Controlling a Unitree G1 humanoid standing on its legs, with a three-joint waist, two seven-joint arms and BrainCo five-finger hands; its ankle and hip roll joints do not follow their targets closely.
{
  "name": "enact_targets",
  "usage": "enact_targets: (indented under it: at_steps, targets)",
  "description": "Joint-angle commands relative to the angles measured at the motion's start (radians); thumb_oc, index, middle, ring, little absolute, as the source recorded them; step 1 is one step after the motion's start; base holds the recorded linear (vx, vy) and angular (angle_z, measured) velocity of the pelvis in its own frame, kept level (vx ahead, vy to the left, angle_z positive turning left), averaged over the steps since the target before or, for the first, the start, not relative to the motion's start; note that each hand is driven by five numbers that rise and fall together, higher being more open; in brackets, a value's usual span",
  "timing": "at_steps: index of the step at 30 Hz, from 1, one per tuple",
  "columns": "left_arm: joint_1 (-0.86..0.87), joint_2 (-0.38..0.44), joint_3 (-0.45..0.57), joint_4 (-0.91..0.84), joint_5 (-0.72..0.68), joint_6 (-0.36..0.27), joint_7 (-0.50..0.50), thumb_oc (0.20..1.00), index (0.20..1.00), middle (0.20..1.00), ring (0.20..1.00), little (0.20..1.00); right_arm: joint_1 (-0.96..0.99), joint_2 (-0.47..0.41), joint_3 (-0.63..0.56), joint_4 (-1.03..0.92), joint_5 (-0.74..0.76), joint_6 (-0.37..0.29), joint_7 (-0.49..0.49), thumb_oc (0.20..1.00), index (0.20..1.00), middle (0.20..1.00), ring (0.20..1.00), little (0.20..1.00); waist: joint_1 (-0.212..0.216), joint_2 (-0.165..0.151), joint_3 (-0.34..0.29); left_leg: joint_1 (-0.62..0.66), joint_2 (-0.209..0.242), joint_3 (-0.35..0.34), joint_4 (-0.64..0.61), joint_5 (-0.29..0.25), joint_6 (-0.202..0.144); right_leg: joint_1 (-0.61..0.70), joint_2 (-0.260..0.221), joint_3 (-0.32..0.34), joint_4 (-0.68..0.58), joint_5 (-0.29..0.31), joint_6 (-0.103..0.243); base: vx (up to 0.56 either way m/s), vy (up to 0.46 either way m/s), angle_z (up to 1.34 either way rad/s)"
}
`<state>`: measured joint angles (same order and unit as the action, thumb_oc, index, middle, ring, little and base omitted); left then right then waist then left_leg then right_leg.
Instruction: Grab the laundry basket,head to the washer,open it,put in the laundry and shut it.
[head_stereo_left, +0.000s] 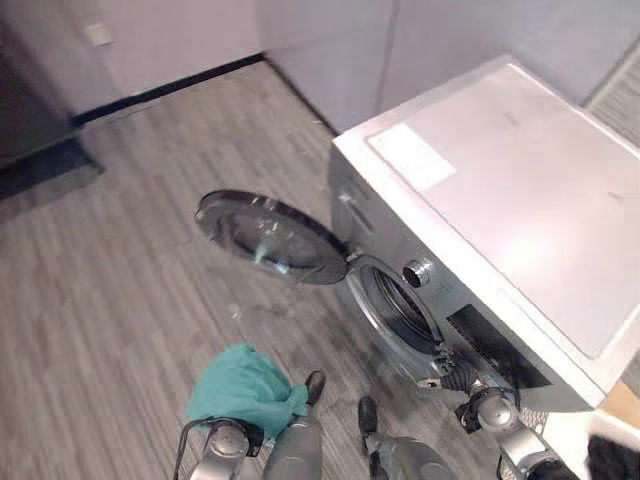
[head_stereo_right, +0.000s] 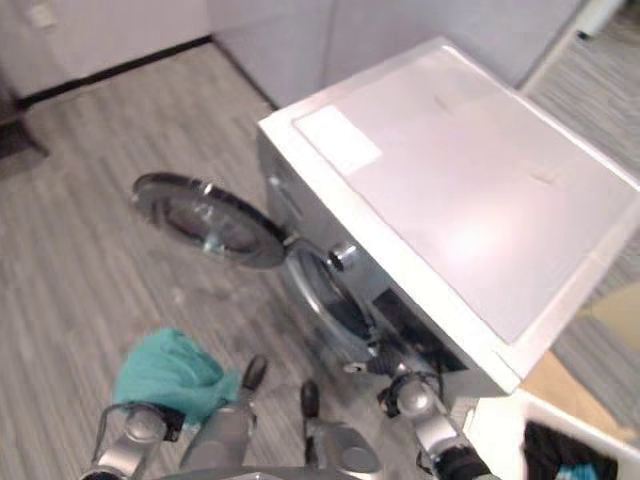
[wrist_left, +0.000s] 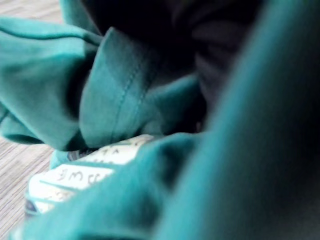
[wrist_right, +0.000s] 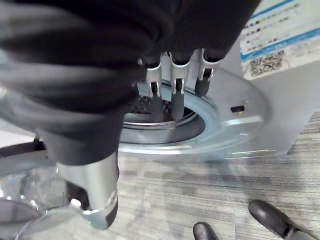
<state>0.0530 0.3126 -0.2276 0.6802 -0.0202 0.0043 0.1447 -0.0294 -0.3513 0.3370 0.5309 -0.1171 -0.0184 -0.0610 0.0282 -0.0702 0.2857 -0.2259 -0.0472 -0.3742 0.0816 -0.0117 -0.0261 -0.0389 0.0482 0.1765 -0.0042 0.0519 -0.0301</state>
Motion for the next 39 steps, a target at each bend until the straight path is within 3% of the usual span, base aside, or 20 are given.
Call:
enact_targets:
  at_steps: [1,3,4,6,7,8,9,11,14,15,17,20,22,23,26,28,29,32,35,39]
  targets:
    - [-0.030,0.023,-0.030,-0.017,0.043,-0.035,-0.018,0.200,0.200,0.200,0.200,0.200,0.018,-0.053,-0.050,-0.046,-0.012,-0.019,-0.058,1.000,1.000,1.000,1.000,1.000,-0.015,-0.006,-0.036,-0.011,0.019,0.119,0.030,0.015,-0.027,0.000,-0.037,-0.063,0.180,-0.263,0.082,0.13,0.336,-0.75]
    - [-0.054,0.028,-0.052,-0.004,0.063,-0.037,-0.011,0.200,0.200,0.200,0.200,0.200,0.012,-0.045,-0.045,-0.054,-0.015,-0.013,-0.057,1.000,1.000,1.000,1.000,1.000,-0.030,-0.003,-0.033,-0.014,0.013,0.154,0.041,0.006,-0.010,-0.031,-0.054,-0.030,0.199,-0.255,0.096,0.03,0.358,-0.93]
    - [-0.084,0.042,-0.068,0.003,0.081,-0.036,-0.005,0.200,0.200,0.200,0.200,0.200,-0.004,-0.039,-0.029,-0.053,-0.021,-0.013,-0.055,1.000,1.000,1.000,1.000,1.000,-0.040,-0.001,-0.020,-0.014,0.019,0.222,0.049,-0.011,0.008,-0.075,-0.067,0.002,0.240,-0.244,0.112,-0.01,0.302,-1.18]
    - [-0.101,0.053,-0.072,-0.005,0.088,-0.041,0.006,0.200,0.200,0.200,0.200,0.200,-0.028,-0.035,-0.017,-0.048,-0.025,-0.017,-0.058,1.000,1.000,1.000,1.000,1.000,-0.036,0.001,-0.012,-0.017,0.036,0.275,0.045,-0.016,0.013,-0.122,-0.076,-0.013,0.263,-0.219,0.120,-0.09,0.238,-1.17]
    - [-0.119,0.064,-0.071,-0.008,0.081,-0.044,0.018,0.200,0.200,0.200,0.200,0.200,-0.046,-0.027,-0.004,-0.038,-0.028,-0.021,-0.057,1.000,1.000,1.000,1.000,1.000,-0.028,0.003,-0.001,-0.009,0.057,0.331,0.039,-0.027,0.012,-0.154,-0.110,-0.088,0.277,-0.205,0.125,-0.10,0.171,-1.34]
    - [-0.120,0.065,-0.071,-0.007,0.081,-0.044,0.018,0.200,0.200,0.200,0.200,0.200,-0.047,-0.026,-0.004,-0.037,-0.028,-0.021,-0.057,1.000,1.000,1.000,1.000,1.000,-0.026,0.003,-0.002,-0.012,0.058,0.332,0.037,-0.024,0.012,-0.157,-0.109,-0.087,0.276,-0.201,0.125,-0.07,0.105,-1.69]
    - [-0.130,0.071,-0.073,-0.014,0.082,-0.042,0.016,0.200,0.200,0.200,0.200,0.200,-0.054,-0.022,-0.002,-0.038,-0.030,-0.021,-0.056,1.000,1.000,1.000,1.000,1.000,-0.026,0.006,0.000,-0.009,0.072,0.362,0.031,-0.024,0.012,-0.168,-0.134,-0.154,0.278,-0.195,0.126,-0.06,0.116,-2.02]
    - [-0.159,0.095,-0.070,-0.049,0.085,-0.052,0.032,0.200,0.200,0.200,0.200,0.200,-0.068,-0.012,0.011,-0.036,-0.032,-0.032,-0.058,1.000,1.000,1.000,1.000,1.000,-0.016,0.007,0.027,0.028,0.110,0.490,0.029,-0.042,0.021,-0.194,-0.177,-0.385,0.320,-0.202,0.107,-0.11,0.233,-1.71]
    - [-0.164,0.109,-0.062,-0.082,0.088,-0.055,0.040,0.200,0.200,0.200,0.200,0.200,-0.067,-0.008,0.008,-0.019,-0.031,-0.031,-0.061,1.000,1.000,1.000,1.000,1.000,-0.004,0.001,0.044,0.033,0.119,0.537,0.042,-0.078,0.012,-0.193,-0.199,-0.463,0.297,-0.218,0.109,-0.02,0.033,-1.50]
    - [-0.164,0.109,-0.062,-0.083,0.088,-0.054,0.040,0.200,0.200,0.200,0.200,0.200,-0.067,-0.008,0.008,-0.019,-0.032,-0.031,-0.061,1.000,1.000,1.000,1.000,1.000,-0.003,0.001,0.045,0.034,0.120,0.537,0.043,-0.079,0.011,-0.191,-0.198,-0.463,0.297,-0.218,0.109,-0.07,-0.157,-1.04]
    - [-0.244,0.121,-0.079,-0.107,0.089,-0.062,0.066,0.200,0.200,0.200,0.200,0.200,-0.080,-0.038,-0.010,-0.025,-0.012,-0.029,-0.093,1.000,1.000,1.000,1.000,1.000,-0.028,0.004,0.093,-0.100,0.131,0.553,0.172,-0.099,0.011,-0.259,-0.149,-0.372,0.249,-0.199,0.093,-0.25,-0.136,-0.48]
    - [-0.304,0.122,-0.099,-0.129,0.078,-0.063,0.088,0.200,0.200,0.200,0.200,0.200,-0.093,-0.072,-0.024,-0.052,0.011,-0.036,-0.119,1.000,1.000,1.000,1.000,1.000,-0.045,0.023,0.125,-0.199,0.156,0.530,0.302,-0.130,0.015,-0.347,-0.120,-0.355,0.298,-0.211,0.072,-0.16,-0.057,-0.10]
    - [-0.351,0.119,-0.110,-0.138,0.054,-0.070,0.113,0.200,0.200,0.200,0.200,0.200,-0.124,-0.089,-0.025,-0.053,0.033,-0.040,-0.141,1.000,1.000,1.000,1.000,1.000,-0.047,0.026,0.159,-0.274,0.151,0.473,0.399,-0.140,0.007,-0.395,-0.118,-0.344,0.348,-0.228,0.063,-0.12,0.030,-0.38]
    - [-0.406,0.119,-0.123,-0.161,0.040,-0.071,0.144,0.200,0.200,0.200,0.200,0.200,-0.132,-0.101,-0.040,-0.080,0.054,-0.047,-0.161,1.000,1.000,1.000,1.000,1.000,-0.054,0.031,0.191,-0.328,0.110,0.388,0.443,-0.143,-0.003,-0.445,-0.113,-0.323,0.410,-0.247,0.059,-0.06,0.027,-0.41]
    - [-0.437,0.111,-0.129,-0.158,0.036,-0.075,0.158,0.200,0.200,0.200,0.200,0.200,-0.139,-0.102,-0.047,-0.082,0.056,-0.054,-0.174,1.000,1.000,1.000,1.000,1.000,-0.069,0.031,0.203,-0.353,0.114,0.380,0.457,-0.150,-0.005,-0.485,-0.114,-0.318,0.446,-0.260,0.059,-0.07,0.046,-0.49]
    - [-0.580,0.149,-0.145,-0.176,0.036,-0.074,0.213,0.200,0.200,0.200,0.200,0.200,-0.160,-0.108,-0.077,-0.114,0.080,-0.062,-0.215,1.000,1.000,1.000,1.000,1.000,-0.109,0.033,0.228,-0.512,0.129,0.416,0.608,-0.211,0.027,-0.674,-0.112,-0.272,0.618,-0.285,0.047,-0.11,0.151,-0.04]
    - [-0.581,0.149,-0.145,-0.175,0.035,-0.074,0.213,0.200,0.200,0.200,0.200,0.200,-0.160,-0.108,-0.077,-0.114,0.080,-0.062,-0.215,1.000,1.000,1.000,1.000,1.000,-0.107,0.034,0.224,-0.518,0.130,0.417,0.612,-0.213,0.028,-0.680,-0.112,-0.271,0.622,-0.287,0.047,-0.06,0.164,0.00]
    - [-0.707,0.210,-0.153,-0.166,0.039,-0.071,0.243,0.200,0.200,0.200,0.200,0.200,-0.166,-0.104,-0.096,-0.143,0.098,-0.079,-0.231,1.000,1.000,1.000,1.000,1.000,-0.128,0.035,0.223,-0.628,0.150,0.436,0.722,-0.263,0.054,-0.800,-0.106,-0.243,0.726,-0.323,0.035,-0.01,0.085,-0.26]
    - [-0.939,0.341,-0.205,-0.088,0.054,-0.059,0.266,0.200,0.200,0.200,0.200,0.200,-0.169,-0.114,-0.104,-0.172,0.123,-0.104,-0.227,1.000,1.000,1.000,1.000,1.000,-0.157,0.038,0.233,-0.732,0.161,0.442,0.824,-0.305,0.075,-0.908,-0.104,-0.227,0.817,-0.353,0.027,0.01,0.061,-0.26]
    - [-1.286,0.500,-0.337,0.064,0.057,-0.049,0.286,0.200,0.200,0.200,0.200,0.200,-0.177,-0.139,-0.102,-0.190,0.141,-0.140,-0.217,1.000,1.000,1.000,1.000,1.000,-0.196,0.050,0.234,-0.828,0.166,0.435,0.899,-0.338,0.091,-1.014,-0.096,-0.215,0.890,-0.376,0.028,0.04,0.024,-0.15]
